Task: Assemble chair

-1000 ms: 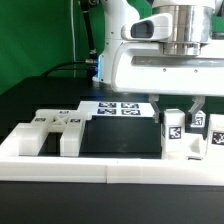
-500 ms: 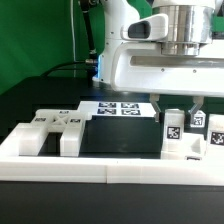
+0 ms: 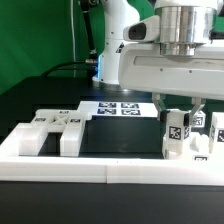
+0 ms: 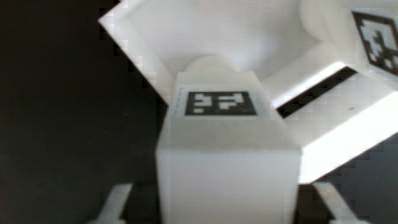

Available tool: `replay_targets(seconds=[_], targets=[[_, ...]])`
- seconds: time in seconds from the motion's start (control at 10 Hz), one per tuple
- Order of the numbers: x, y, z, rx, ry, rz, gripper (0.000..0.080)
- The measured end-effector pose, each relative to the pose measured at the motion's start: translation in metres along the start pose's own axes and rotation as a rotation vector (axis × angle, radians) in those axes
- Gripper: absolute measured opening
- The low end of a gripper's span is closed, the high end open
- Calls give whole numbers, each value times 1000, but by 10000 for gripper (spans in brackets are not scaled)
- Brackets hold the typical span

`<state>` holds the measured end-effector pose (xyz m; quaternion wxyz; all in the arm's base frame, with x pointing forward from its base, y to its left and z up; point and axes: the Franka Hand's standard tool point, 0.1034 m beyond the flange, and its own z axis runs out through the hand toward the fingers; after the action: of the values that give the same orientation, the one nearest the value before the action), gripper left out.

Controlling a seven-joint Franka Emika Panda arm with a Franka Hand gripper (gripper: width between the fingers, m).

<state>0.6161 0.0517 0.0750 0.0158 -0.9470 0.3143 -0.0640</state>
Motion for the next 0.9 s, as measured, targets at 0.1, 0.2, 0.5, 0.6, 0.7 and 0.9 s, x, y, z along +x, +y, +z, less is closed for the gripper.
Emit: replay_targets(seconds=[0.1,0.2,0.5,0.6,0.7,0.9], targets=[[0,1,0,0,0,48,291],[0,0,0,3,-2,131,291],[1,2,0,5,-5,387,291],[1,2,0,4,-5,498,291],[0,2,0,2,-3,562,291],[1,1,-1,2,-1,736,291]])
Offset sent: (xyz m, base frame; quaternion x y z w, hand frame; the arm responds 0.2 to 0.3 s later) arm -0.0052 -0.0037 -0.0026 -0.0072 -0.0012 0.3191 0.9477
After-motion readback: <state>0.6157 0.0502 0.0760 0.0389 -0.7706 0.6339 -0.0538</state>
